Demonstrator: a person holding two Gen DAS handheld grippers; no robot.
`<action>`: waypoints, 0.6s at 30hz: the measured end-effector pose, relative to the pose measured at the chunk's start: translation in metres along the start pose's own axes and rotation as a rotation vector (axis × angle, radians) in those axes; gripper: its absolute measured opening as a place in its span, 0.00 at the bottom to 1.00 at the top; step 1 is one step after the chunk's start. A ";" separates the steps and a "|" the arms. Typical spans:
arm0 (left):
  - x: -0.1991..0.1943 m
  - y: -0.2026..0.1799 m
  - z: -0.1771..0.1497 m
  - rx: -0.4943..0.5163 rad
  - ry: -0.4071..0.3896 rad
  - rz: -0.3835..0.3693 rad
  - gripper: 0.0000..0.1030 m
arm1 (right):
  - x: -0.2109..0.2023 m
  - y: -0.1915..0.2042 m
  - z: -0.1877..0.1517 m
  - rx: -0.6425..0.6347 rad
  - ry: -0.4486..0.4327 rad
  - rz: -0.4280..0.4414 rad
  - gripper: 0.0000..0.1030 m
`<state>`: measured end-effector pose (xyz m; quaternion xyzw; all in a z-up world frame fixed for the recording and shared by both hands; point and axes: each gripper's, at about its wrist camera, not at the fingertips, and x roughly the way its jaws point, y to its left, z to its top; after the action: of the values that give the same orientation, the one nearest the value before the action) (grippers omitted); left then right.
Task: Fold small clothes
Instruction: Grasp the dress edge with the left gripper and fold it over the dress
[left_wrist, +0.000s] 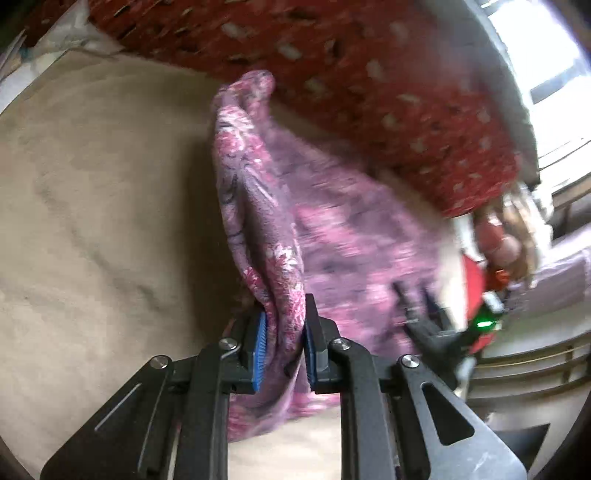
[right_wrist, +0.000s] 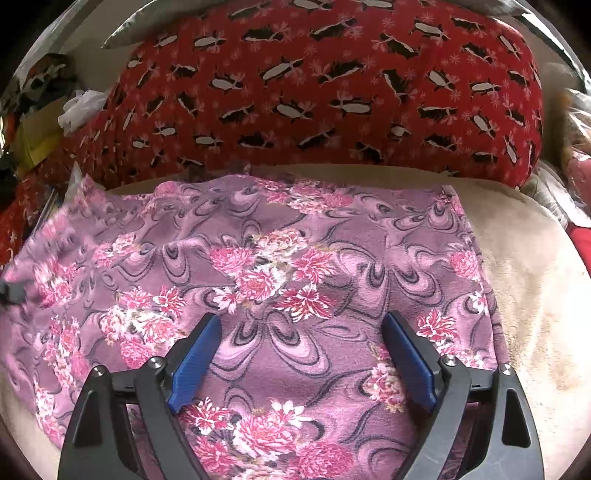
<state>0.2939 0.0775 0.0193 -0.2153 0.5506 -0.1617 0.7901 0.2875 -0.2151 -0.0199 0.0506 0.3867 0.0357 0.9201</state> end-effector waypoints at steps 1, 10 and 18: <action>0.000 -0.012 0.002 0.012 -0.005 -0.012 0.14 | 0.000 0.000 0.000 0.001 0.000 0.002 0.88; 0.025 -0.103 0.013 0.090 0.015 -0.059 0.14 | -0.004 -0.006 0.001 0.022 0.015 0.043 0.88; 0.062 -0.151 0.004 0.129 0.071 -0.065 0.14 | -0.032 -0.031 -0.005 0.004 0.032 0.075 0.88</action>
<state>0.3162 -0.0814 0.0495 -0.1761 0.5593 -0.2299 0.7767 0.2619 -0.2491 -0.0046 0.0664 0.3991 0.0703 0.9118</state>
